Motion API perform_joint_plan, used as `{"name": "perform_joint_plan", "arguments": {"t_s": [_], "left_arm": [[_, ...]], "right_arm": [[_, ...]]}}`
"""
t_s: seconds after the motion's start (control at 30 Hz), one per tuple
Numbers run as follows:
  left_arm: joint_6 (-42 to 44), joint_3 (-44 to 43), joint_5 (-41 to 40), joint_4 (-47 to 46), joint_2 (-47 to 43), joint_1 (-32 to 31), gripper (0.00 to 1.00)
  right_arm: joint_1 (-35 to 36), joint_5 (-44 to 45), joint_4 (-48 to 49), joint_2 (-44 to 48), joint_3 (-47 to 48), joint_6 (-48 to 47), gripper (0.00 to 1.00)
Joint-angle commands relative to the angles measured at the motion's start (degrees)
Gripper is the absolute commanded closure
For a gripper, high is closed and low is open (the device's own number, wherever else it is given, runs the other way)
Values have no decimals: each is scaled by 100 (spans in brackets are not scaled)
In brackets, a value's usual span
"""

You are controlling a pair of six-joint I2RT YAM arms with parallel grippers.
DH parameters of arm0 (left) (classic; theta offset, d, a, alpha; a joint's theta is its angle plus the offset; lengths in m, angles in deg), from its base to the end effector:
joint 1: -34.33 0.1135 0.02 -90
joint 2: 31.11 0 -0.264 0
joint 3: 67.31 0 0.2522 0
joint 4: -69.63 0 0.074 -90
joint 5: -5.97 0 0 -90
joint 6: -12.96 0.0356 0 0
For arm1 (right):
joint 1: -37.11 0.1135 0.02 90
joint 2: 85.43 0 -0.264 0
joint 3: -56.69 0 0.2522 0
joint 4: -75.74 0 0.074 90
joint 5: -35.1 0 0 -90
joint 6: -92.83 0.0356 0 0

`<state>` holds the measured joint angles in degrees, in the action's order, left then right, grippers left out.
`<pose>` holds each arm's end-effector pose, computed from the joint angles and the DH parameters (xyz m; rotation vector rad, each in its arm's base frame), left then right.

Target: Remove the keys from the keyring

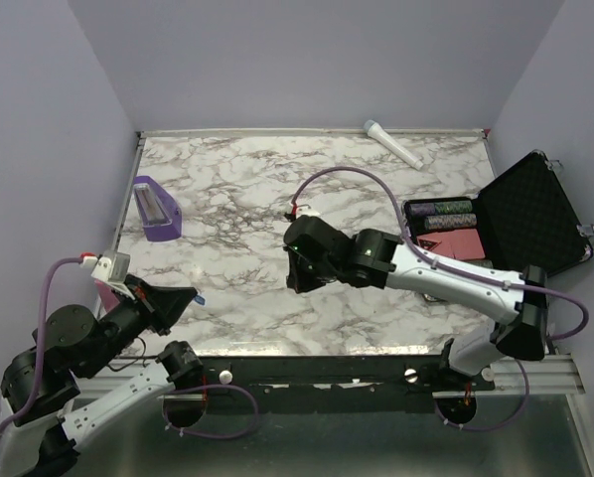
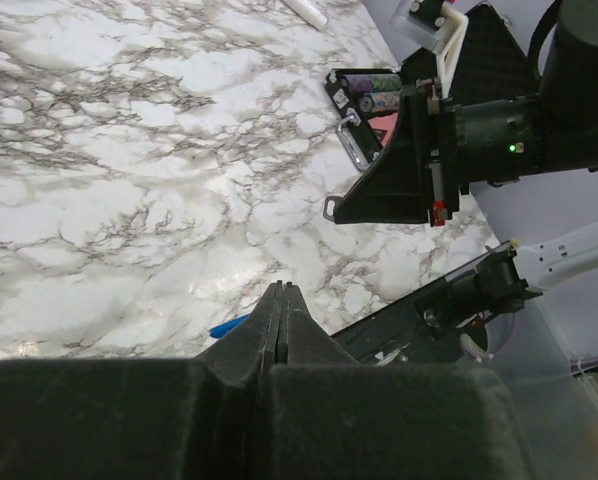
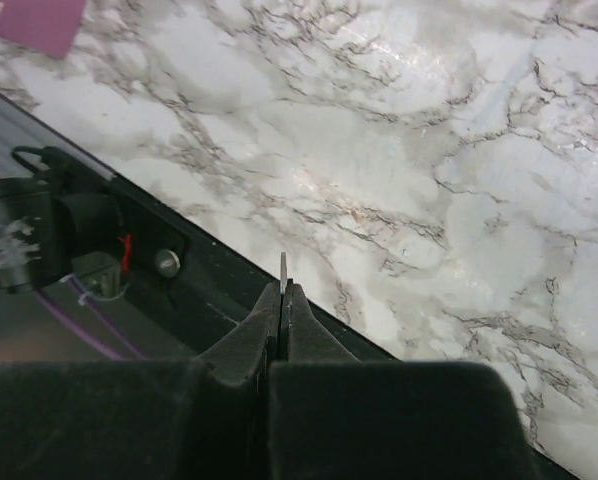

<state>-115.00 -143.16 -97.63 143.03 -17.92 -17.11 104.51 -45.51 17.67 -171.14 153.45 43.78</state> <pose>-0.0025 0.0166 0.3775 0.0355 1.8466 -0.9149 0.1292 0.2952 0.3453 -0.4917 2.4446 0.6758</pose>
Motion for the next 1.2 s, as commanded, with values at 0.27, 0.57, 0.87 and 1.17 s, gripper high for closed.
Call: {"name": "perform_joint_plan", "arguments": {"t_s": [0.27, 0.57, 0.87, 1.17], "left_arm": [[121, 829, -582, 110, -1160, 2, 100], [69, 935, -661, 22, -1301, 2, 100], [-19, 1470, -538, -435, -1547, -6, 100], [-19, 1533, -520, -471, -1530, -6, 100]], "right_arm": [[-68, 1038, -876, -1684, 883, -298, 99], [-631, 1083, -1202, -2696, 1982, -781, 99], [-1018, 881, -1729, -3180, 3020, -1045, 86], [-1106, 740, -1616, -3127, 2801, -1098, 46]]}}
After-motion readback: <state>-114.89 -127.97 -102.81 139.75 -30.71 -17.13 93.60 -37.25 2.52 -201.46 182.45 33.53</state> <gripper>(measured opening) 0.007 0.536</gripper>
